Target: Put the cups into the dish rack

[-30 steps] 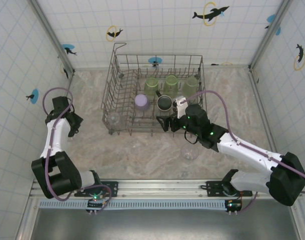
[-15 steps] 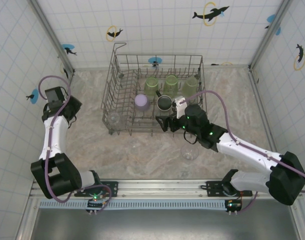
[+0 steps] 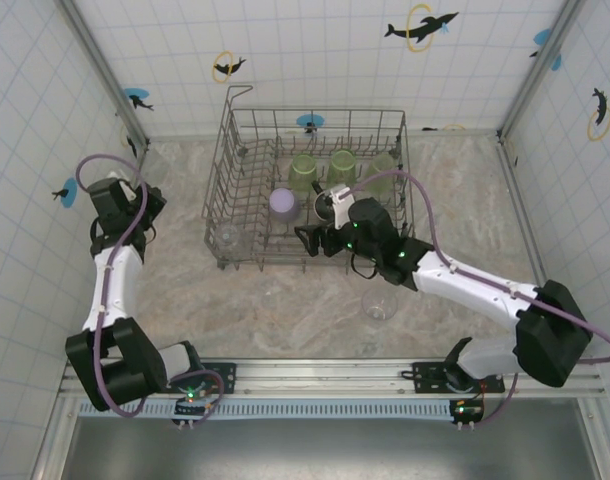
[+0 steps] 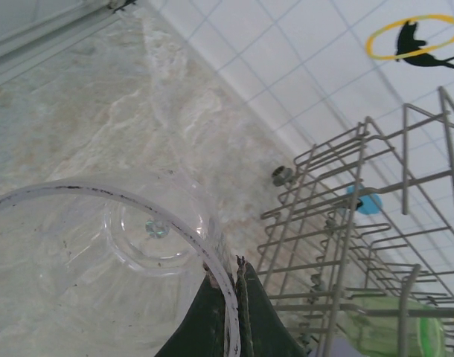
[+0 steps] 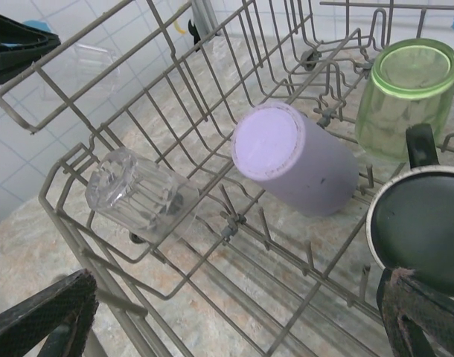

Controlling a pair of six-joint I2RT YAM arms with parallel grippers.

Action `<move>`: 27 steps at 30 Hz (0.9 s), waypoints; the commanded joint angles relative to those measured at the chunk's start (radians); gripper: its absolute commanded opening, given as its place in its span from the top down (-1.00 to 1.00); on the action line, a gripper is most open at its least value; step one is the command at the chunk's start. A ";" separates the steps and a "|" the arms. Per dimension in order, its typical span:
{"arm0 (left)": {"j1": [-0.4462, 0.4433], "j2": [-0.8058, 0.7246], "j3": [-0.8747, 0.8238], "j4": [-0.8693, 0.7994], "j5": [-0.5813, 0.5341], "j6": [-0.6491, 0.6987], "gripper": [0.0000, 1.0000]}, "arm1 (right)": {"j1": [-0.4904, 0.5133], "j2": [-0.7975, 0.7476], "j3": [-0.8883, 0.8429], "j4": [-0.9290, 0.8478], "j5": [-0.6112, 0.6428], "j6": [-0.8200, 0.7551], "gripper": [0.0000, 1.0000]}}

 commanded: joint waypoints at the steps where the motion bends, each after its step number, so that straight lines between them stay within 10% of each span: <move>1: 0.005 -0.037 -0.022 0.196 0.086 -0.030 1.00 | 0.004 0.033 0.060 0.007 -0.004 0.012 -0.99; 27: -0.001 -0.031 -0.081 0.675 0.442 -0.341 1.00 | -0.029 0.119 0.185 0.022 -0.127 0.084 -0.99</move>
